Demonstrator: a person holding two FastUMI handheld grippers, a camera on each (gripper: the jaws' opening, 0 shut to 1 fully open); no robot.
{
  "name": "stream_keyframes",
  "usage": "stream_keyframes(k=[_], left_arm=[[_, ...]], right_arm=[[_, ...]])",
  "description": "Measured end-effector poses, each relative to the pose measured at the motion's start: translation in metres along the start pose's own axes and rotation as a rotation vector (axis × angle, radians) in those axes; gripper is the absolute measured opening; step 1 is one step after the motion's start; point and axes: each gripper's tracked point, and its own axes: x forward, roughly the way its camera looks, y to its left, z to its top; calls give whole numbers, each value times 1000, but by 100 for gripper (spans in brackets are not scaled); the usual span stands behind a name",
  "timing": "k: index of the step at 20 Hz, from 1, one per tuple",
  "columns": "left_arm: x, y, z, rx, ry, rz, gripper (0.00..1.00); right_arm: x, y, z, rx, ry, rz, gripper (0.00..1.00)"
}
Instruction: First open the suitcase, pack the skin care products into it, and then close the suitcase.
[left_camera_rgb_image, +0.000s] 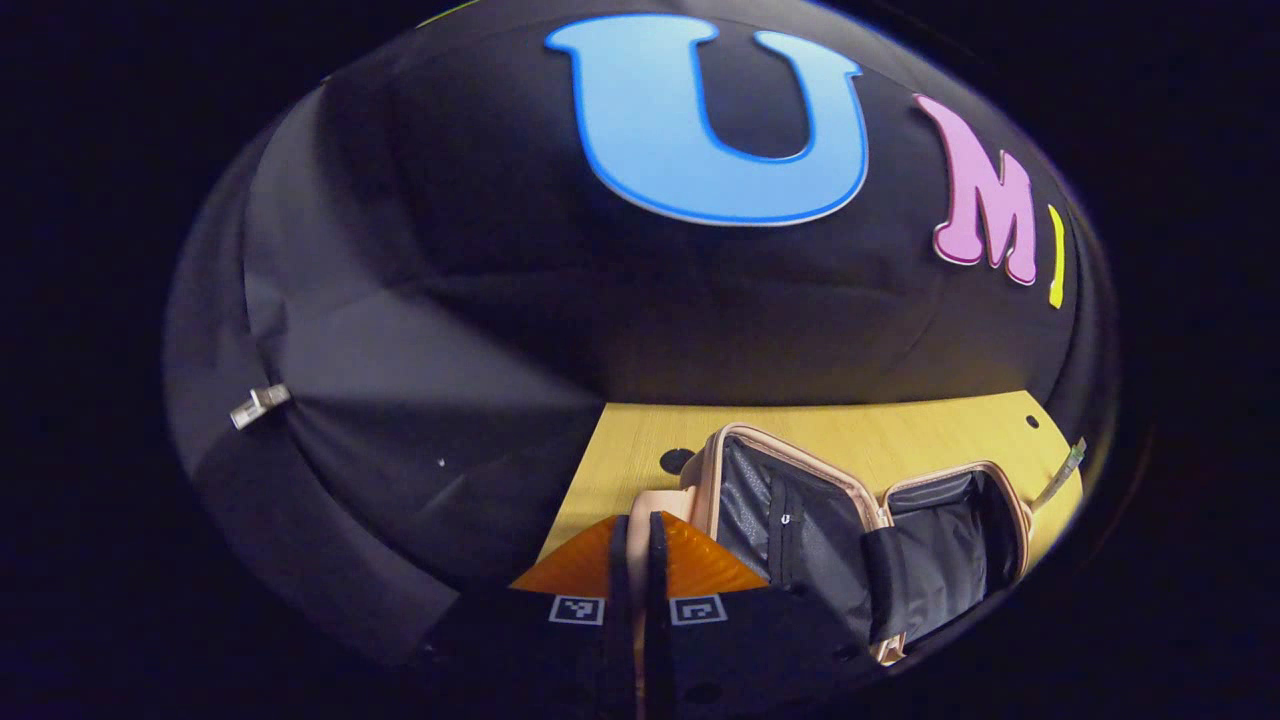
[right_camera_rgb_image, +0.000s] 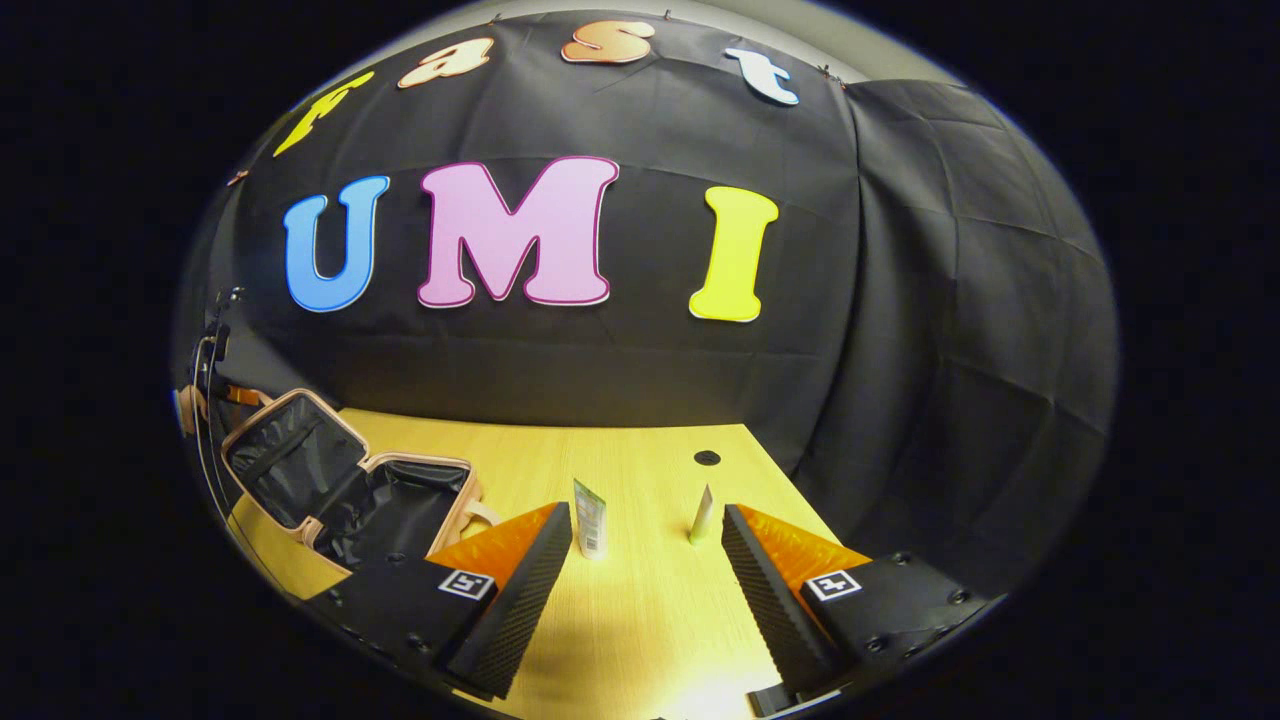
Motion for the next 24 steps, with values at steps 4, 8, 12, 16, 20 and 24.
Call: stream_keyframes(k=[4, 8, 12, 16, 20, 24], left_arm=[[37, 33, -54, -111, 85, -1, 9], [35, 59, -62, -53, 77, 148, 22], [-12, 48, -7, -22, -85, 167, 85], [-88, -20, 42, 73, -254, 164, 99], [-152, -141, 59, 42, -347, 49, 98], [-193, -280, 33, -3, -346, -104, 98]], right_arm=[[-4, 11, -16, -17, 18, -15, 97], [-3, 3, -17, 6, 12, -33, 97], [5, -17, -6, 2, -14, -40, 97], [19, -40, -1, 20, -12, -33, 97], [36, -57, 3, 30, -12, -6, 97], [55, -74, 1, 60, 4, 27, 97]])
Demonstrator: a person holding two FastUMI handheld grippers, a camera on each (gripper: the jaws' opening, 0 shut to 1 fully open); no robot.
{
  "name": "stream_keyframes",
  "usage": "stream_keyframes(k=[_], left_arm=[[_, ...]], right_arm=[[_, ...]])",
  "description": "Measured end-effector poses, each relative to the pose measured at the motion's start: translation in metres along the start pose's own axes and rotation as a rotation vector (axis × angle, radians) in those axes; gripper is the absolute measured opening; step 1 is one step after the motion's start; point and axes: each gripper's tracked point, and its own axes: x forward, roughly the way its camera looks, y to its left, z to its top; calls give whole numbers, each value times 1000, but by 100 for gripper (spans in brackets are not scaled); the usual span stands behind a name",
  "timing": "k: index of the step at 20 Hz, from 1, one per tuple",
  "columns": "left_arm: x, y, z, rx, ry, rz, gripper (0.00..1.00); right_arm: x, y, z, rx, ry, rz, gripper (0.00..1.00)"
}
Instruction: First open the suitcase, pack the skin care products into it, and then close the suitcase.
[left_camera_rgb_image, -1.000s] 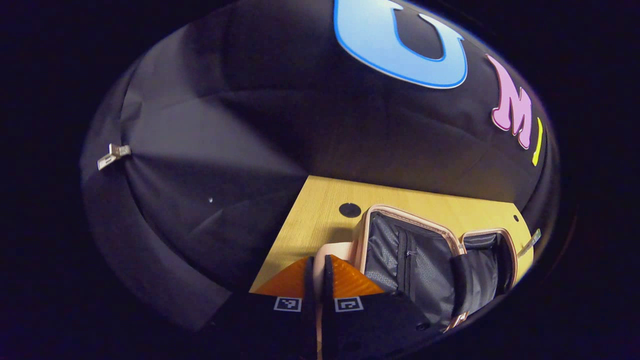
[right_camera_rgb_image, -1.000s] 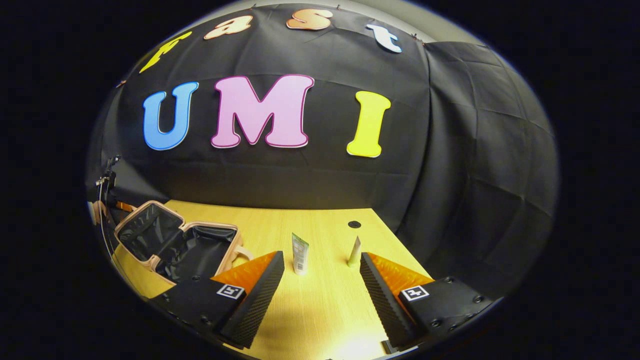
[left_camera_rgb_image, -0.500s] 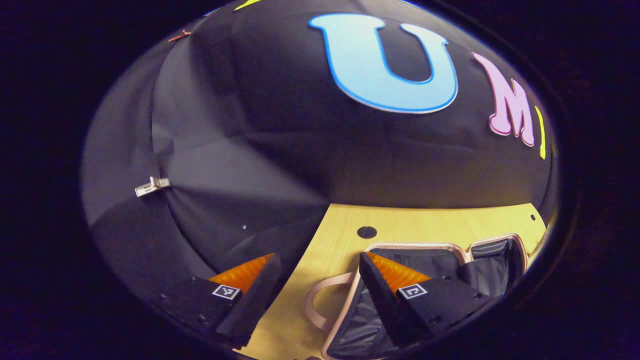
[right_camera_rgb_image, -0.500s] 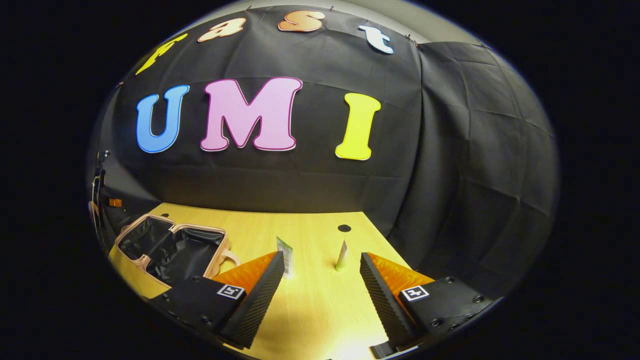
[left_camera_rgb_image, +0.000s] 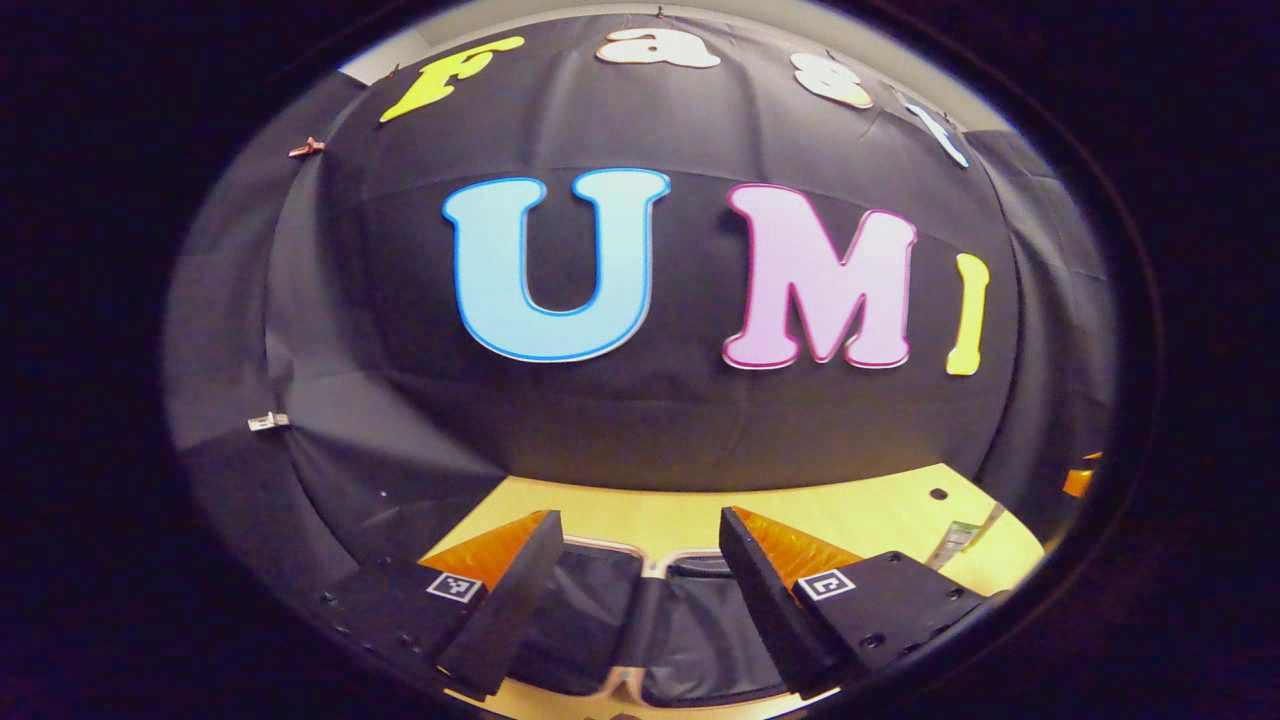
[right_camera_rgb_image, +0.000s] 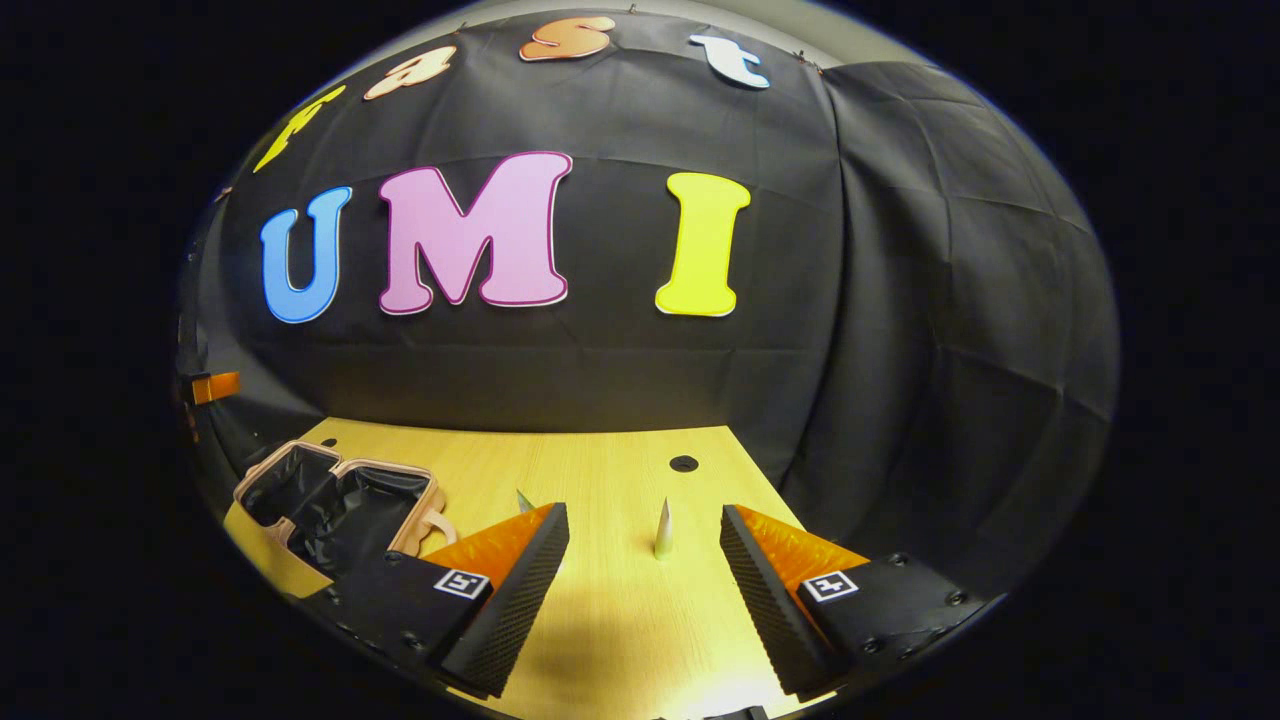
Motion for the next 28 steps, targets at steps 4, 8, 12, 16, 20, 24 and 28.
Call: stream_keyframes(k=[4, 8, 12, 16, 20, 24, 28], left_arm=[[-6, -129, -39, -37, 18, -140, 98], [1, -226, -100, -45, 122, -253, 99], [12, -297, -151, 15, 179, -369, 99], [47, -347, -199, 47, 239, -425, 99], [100, -381, -230, 104, 239, -431, 99], [136, -398, -257, 118, 272, -435, 99], [155, -400, -261, 123, 274, -418, 59]], right_arm=[[22, -16, -8, 14, 21, 30, 97], [46, -30, -24, 9, 49, 53, 97], [73, -41, -48, 14, 93, 75, 97], [97, -51, -70, 32, 120, 83, 97], [125, -46, -93, 74, 155, 103, 96], [157, -40, -121, 95, 196, 106, 97], [185, -32, -141, 121, 228, 110, 97]])
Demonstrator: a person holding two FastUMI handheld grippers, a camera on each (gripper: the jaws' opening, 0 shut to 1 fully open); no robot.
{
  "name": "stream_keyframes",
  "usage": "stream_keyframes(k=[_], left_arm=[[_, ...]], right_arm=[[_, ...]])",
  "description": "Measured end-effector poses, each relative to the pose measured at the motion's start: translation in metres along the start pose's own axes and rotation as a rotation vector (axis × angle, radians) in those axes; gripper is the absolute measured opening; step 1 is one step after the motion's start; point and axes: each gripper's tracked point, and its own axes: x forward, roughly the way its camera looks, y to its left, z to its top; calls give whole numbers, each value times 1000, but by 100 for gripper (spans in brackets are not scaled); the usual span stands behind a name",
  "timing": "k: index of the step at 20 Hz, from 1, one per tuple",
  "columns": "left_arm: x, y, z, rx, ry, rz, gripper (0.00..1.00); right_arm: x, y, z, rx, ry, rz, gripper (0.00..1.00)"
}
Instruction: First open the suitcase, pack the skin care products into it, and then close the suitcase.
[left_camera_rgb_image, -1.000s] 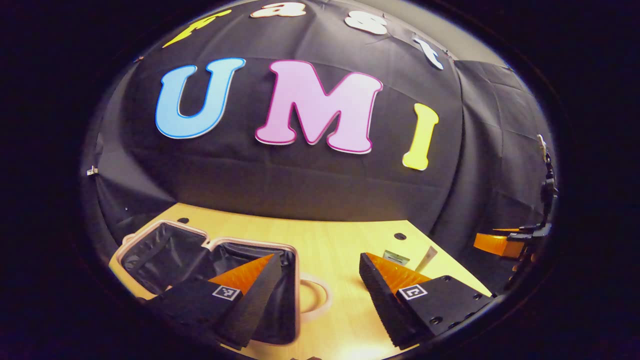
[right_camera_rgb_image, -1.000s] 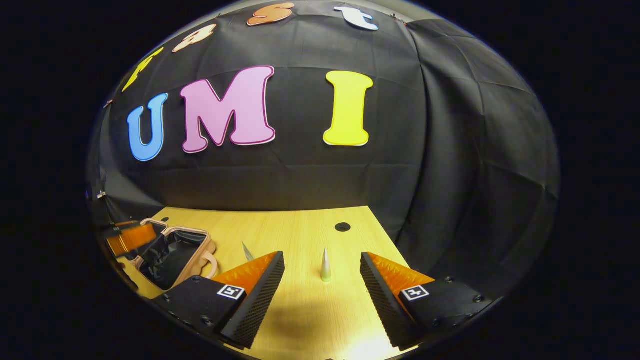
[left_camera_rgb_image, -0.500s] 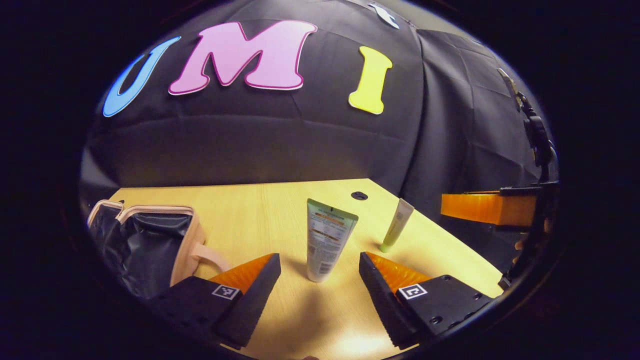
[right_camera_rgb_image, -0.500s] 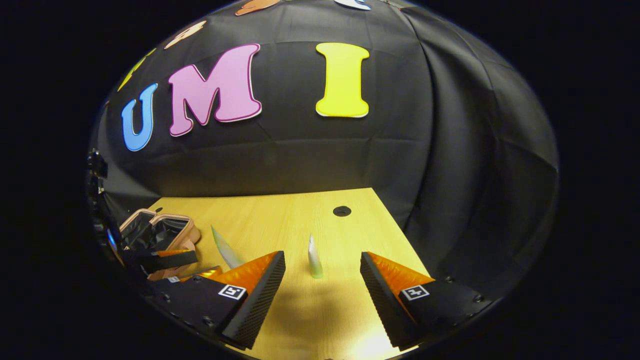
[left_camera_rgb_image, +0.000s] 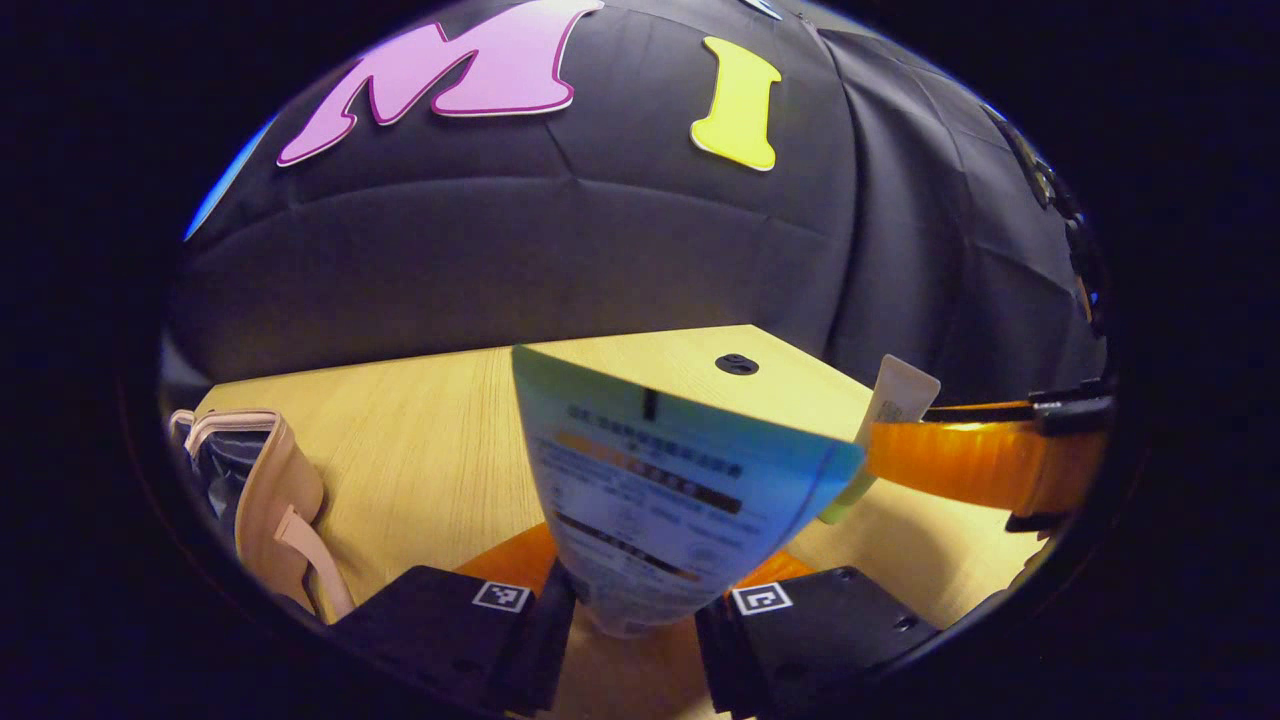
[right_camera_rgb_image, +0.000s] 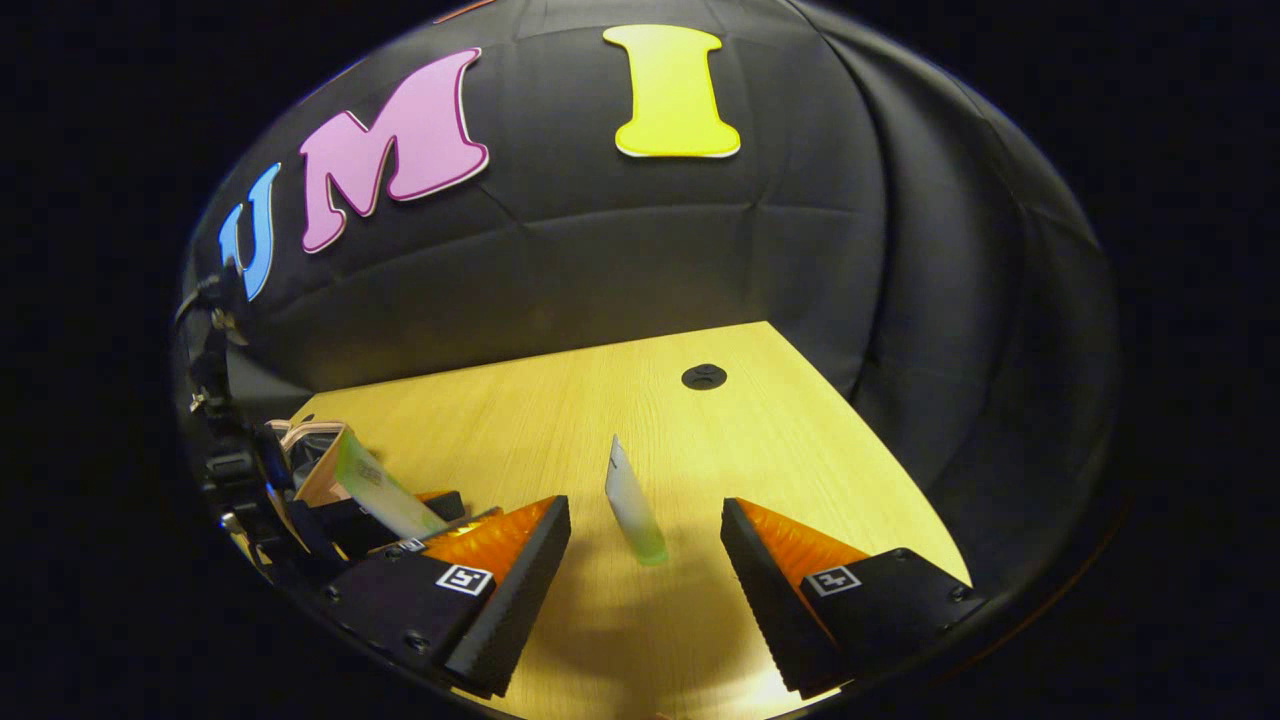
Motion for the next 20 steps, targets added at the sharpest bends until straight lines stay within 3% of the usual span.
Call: stream_keyframes(k=[3, 6, 12, 16, 17, 20], left_arm=[[-1, 0, -2, 5, 29, 13, 58], [-9, 2, -6, -13, 19, 22, 48], [-32, 12, -18, -26, 28, 33, 48], [-42, 22, -22, -53, 26, 46, 48], [-44, 26, -23, -53, 24, 51, 49], [-51, 32, -24, -56, 16, 49, 48]], right_arm=[[19, 6, -2, 14, -6, -5, 97], [37, 8, -3, 18, -17, -23, 96], [72, -8, -22, -38, 15, -94, 94], [76, -6, -22, -40, 20, -95, 42], [73, -5, -22, -58, 17, -89, 34], [59, 8, -21, -127, 18, -48, 24]])
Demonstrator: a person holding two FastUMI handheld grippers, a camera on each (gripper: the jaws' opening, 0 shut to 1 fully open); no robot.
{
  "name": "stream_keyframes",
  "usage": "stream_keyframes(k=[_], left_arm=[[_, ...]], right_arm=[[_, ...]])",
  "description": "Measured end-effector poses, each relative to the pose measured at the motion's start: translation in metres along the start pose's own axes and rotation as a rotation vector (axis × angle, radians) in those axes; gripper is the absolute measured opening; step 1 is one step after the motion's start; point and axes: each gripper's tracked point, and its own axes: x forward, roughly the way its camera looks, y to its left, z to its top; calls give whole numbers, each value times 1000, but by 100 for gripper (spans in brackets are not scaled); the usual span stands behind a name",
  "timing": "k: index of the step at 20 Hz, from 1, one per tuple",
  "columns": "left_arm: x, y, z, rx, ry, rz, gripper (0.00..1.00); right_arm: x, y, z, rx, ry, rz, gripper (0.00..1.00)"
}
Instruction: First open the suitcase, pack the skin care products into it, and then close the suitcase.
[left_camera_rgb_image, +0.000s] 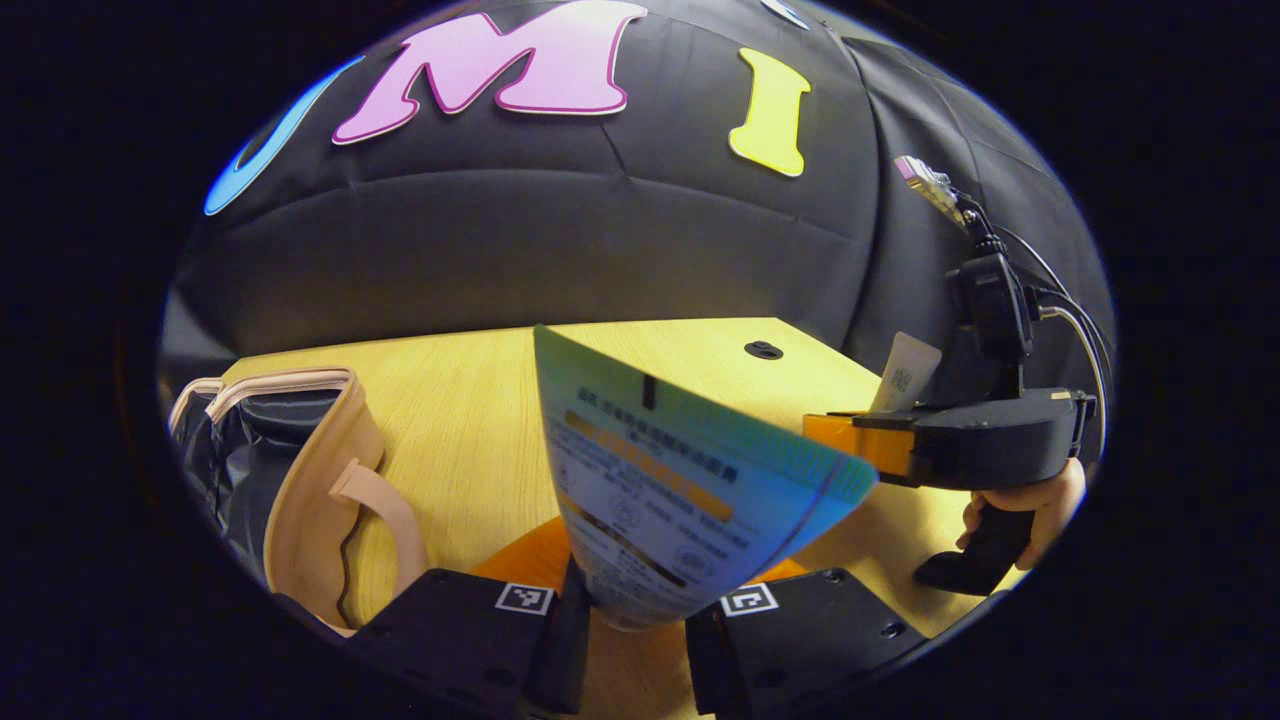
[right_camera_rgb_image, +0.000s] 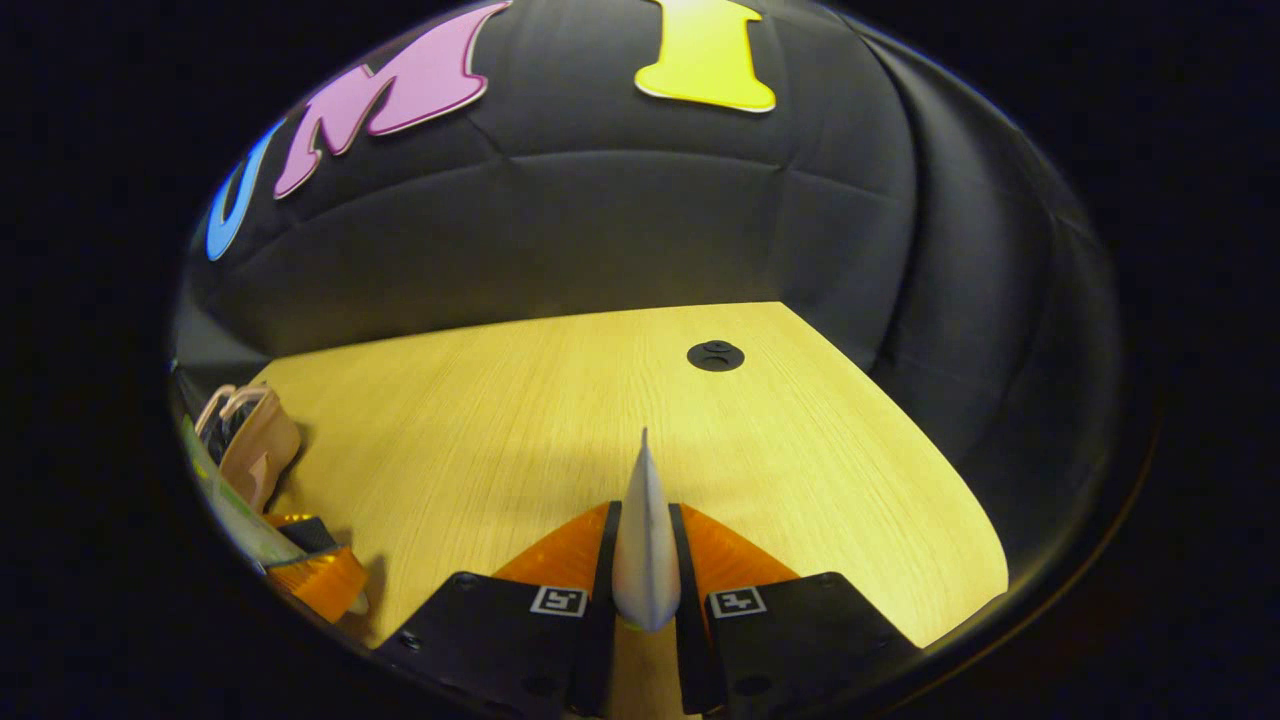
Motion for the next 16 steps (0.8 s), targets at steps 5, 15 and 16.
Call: stream_keyframes(k=[5, 15, 16], left_arm=[[-26, 13, 9, -55, -30, -2, 45], [-191, 172, 98, -120, -105, 195, 44], [-196, 196, 86, -127, -53, 214, 44]], right_arm=[[-54, 25, 33, -44, -61, 54, 24], [-198, 138, 89, -81, -136, 233, 29], [-210, 152, 93, -72, -143, 252, 23]])
